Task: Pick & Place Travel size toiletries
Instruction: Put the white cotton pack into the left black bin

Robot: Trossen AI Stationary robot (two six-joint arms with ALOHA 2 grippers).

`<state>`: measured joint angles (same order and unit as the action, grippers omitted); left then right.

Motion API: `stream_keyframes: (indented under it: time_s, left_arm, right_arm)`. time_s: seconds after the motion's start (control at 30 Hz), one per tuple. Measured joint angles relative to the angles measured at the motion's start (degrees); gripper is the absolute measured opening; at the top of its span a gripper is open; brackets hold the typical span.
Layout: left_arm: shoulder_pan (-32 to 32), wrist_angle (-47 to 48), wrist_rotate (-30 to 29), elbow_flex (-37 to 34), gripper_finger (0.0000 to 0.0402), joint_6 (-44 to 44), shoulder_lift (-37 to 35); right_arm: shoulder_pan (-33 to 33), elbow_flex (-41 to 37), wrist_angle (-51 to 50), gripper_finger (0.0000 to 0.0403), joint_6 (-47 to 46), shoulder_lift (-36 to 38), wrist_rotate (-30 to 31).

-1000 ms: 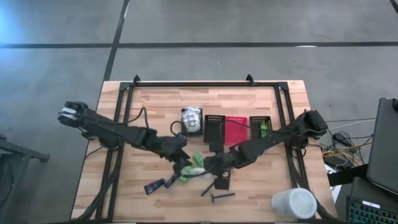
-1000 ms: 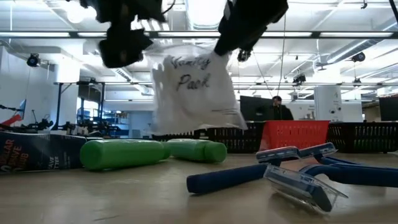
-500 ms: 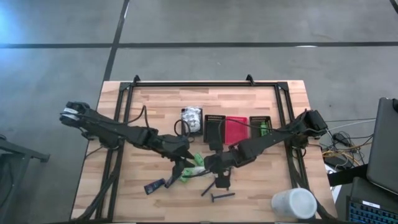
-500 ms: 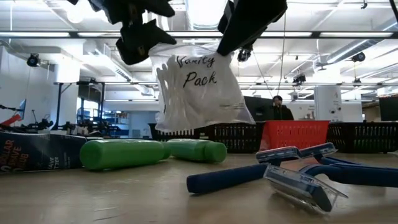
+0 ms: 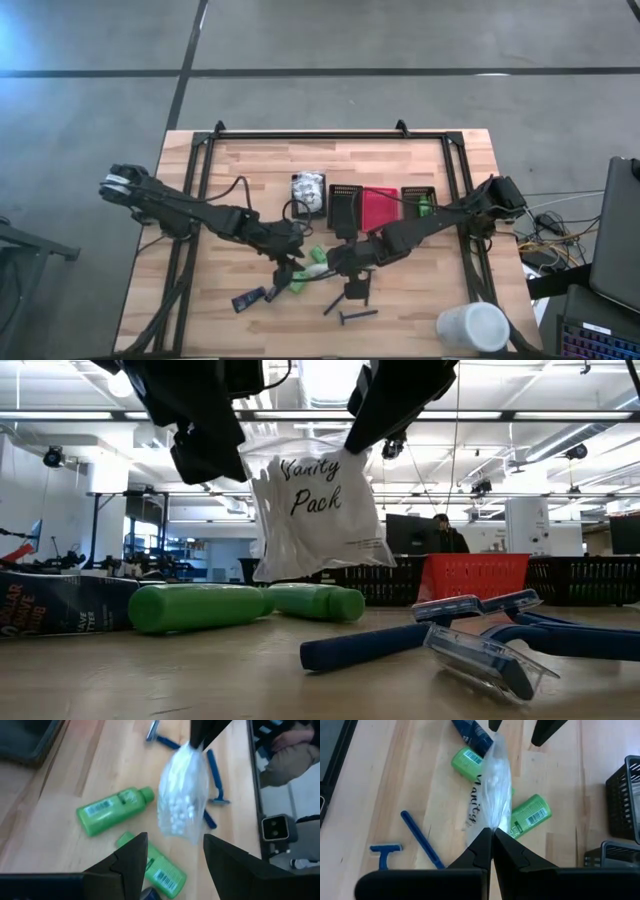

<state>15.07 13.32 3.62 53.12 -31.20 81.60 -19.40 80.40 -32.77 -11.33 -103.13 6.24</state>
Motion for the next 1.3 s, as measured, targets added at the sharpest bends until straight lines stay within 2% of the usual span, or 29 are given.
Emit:
stream_keyframes:
  time_s: [1.3]
  left_arm:
    - [0.02, -1.92, -2.19, -0.02, 0.0197, 6.16, -0.07]
  right_arm:
    - [2.97, -0.04, 3.27, 0.0008, 0.96, -0.02, -0.27]
